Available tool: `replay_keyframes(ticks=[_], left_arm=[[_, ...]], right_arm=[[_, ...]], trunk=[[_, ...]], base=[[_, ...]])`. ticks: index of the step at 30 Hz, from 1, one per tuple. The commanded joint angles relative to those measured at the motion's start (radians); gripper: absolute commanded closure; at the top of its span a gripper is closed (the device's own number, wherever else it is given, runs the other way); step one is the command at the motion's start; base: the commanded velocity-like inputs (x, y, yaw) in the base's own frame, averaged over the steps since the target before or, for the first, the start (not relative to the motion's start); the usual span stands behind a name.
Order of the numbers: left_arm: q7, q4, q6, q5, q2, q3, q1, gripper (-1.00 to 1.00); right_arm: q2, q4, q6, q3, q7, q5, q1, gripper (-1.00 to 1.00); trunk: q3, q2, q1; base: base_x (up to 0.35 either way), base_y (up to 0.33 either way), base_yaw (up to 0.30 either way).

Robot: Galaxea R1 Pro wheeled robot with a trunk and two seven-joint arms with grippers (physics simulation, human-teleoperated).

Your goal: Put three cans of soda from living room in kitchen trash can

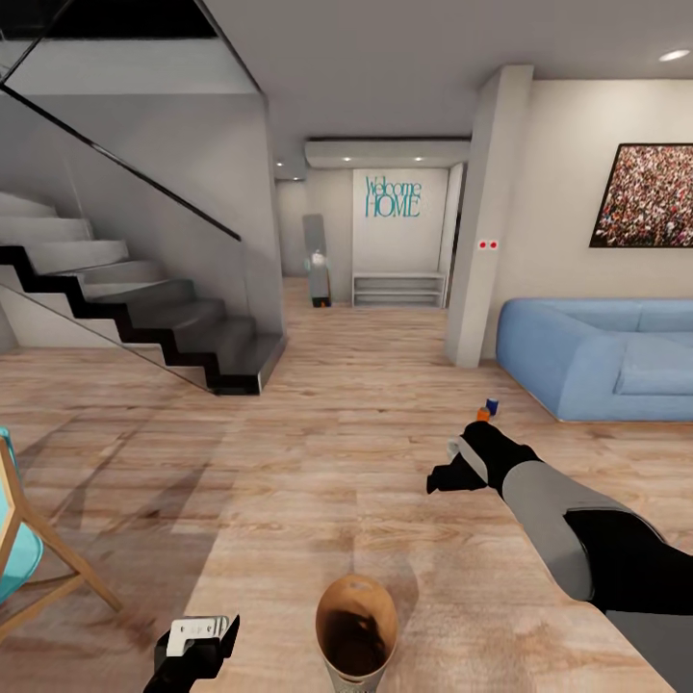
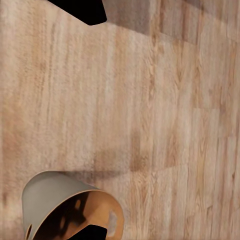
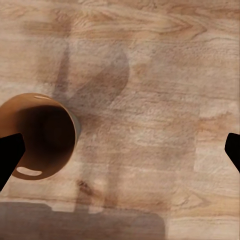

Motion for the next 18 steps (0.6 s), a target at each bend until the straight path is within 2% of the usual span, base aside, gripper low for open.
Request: replay_keyframes(ticks=[1,16,18], left_arm=[[0.000,0.000,0.000,0.000,0.000,0.000,0.000,-1.00],[0.000,0.000,0.000,-0.001,0.000,0.000,0.000,-1.00],[0.000,0.000,0.000,0.000,0.000,0.000,0.000,-1.00]], right_arm=[[0.000,0.002,-0.006,0.000,0.000,0.001,0.000,-1.00],[0.001,0.024,-0.033,0.001,-0.001,0.006,0.000,-1.00],[0.001,0.024,-0.033,0.001,-0.001,0.006,0.000,-1.00]], trunk=[[-0.003,-0.007,0.004],[-0.050,-0.112,0.061],[-0.050,-0.112,0.061]], base=[[0.000,0.000,0.000],[0.000,0.000,0.000],[0.000,0.000,0.000]])
